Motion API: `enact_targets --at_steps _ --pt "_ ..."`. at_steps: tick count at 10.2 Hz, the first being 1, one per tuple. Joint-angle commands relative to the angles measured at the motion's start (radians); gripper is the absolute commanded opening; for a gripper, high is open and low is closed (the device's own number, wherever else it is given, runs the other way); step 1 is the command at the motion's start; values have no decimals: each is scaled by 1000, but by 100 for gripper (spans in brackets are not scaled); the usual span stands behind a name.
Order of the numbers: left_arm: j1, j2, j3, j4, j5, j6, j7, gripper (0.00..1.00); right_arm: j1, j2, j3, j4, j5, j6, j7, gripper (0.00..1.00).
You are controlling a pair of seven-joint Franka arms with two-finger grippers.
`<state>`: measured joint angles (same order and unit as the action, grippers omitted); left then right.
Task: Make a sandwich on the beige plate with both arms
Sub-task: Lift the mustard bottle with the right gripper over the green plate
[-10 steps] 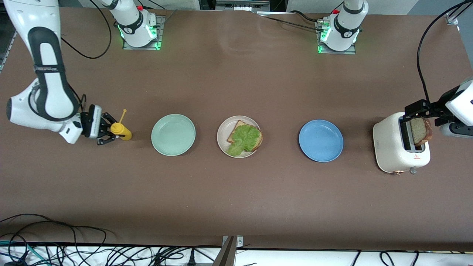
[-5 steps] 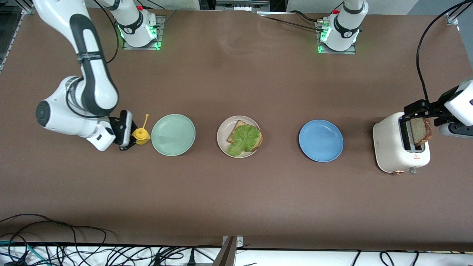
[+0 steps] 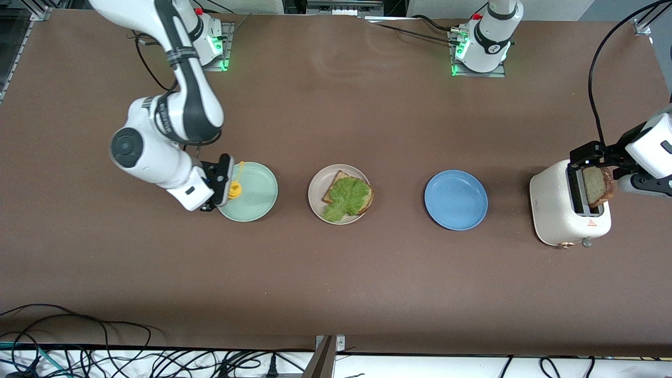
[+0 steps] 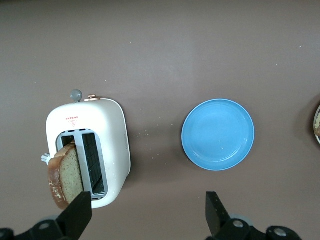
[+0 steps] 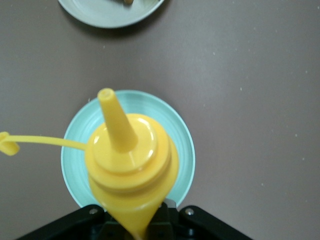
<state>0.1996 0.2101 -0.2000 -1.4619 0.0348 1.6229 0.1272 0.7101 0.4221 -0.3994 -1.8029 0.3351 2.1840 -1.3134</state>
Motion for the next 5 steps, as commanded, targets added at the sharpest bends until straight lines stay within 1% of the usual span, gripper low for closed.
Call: enact_targets --at_steps 1,4,5 --pt "1 -9 -7 -6 22 2 -3 100 92 1 -9 40 -118 -1 184 0" --pt "1 -6 -6 -6 22 2 -3 100 224 30 -9 79 -333 -10 414 0" --pt "1 -6 -7 -6 30 2 -1 100 257 47 -9 89 -390 -13 468 0"
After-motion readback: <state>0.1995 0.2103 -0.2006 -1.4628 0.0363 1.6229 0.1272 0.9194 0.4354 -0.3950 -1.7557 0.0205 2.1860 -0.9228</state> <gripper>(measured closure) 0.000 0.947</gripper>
